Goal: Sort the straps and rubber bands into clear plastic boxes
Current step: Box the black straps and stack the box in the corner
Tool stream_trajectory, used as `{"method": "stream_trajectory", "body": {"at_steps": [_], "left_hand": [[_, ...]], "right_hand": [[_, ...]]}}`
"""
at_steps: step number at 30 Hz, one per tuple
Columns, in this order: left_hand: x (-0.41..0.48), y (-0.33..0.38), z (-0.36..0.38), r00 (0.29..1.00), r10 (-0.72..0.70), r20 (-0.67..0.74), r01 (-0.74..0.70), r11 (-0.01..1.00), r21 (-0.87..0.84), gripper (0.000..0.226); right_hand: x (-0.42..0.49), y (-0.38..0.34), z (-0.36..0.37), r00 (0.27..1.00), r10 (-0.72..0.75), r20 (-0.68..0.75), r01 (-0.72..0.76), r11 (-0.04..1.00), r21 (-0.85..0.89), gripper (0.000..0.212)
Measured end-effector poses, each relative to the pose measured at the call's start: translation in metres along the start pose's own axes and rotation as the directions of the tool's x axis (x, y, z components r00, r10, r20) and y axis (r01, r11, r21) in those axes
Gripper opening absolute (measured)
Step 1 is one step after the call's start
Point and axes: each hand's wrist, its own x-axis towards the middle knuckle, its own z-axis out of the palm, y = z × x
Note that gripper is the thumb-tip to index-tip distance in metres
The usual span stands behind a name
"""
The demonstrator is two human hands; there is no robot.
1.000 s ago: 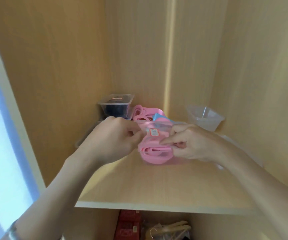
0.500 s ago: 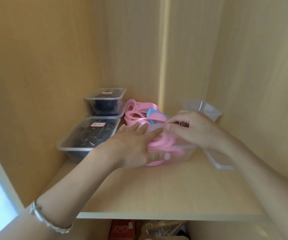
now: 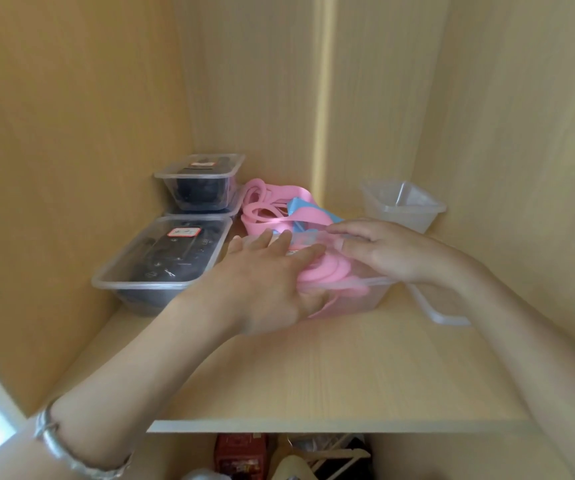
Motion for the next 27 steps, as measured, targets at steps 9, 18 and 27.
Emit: {"method": "stream_trajectory", "body": {"at_steps": [9,18,27], "left_hand": [[0.004,0.002,-0.005,0.997,-0.009,0.078,0.012,1.000,-0.028,0.073],[0.009,0.001,-0.001,0.999,0.017,0.034,-0.016,1.000,-0.018,0.068],[0.006,-0.001,-0.005,0.997,-0.043,0.056,0.054,0.976,-0.209,0.077]], "right_hand": [[0.014,0.010,-0.004,0.999,0.004,-0.045,-0.003,1.000,0.029,0.032],[0.020,0.010,-0.009,0.993,0.045,-0.111,-0.041,0.999,0.034,0.050],[0.026,0.008,-0.015,0.986,0.043,-0.162,-0.059,0.994,-0.091,0.035]]}}
